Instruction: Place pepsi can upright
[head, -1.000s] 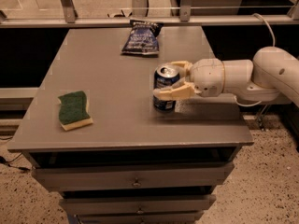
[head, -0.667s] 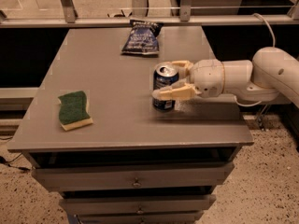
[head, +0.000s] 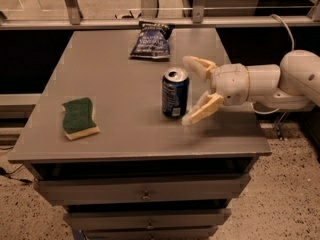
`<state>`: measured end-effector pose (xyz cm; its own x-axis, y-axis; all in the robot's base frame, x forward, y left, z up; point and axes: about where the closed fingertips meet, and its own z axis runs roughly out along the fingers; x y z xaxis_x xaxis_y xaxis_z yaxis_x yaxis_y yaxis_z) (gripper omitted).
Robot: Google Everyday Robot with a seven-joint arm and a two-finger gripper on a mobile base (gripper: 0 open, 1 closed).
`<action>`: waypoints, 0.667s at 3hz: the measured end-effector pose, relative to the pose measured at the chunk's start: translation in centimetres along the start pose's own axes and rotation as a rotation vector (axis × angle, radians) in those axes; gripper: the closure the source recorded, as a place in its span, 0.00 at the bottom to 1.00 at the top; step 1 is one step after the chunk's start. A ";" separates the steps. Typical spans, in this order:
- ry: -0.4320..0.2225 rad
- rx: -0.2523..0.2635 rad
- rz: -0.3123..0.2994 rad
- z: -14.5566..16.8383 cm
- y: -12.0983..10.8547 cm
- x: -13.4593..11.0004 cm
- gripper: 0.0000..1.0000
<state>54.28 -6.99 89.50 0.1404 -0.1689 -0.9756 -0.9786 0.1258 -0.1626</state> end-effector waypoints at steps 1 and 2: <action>0.042 0.057 -0.032 -4.3 1.2 -0.6 0.00; 0.048 0.073 -0.033 -5.3 1.4 -0.6 0.00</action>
Offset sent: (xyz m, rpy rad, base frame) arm -0.0177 -0.0363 0.0094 -0.0356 -0.0328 -0.0529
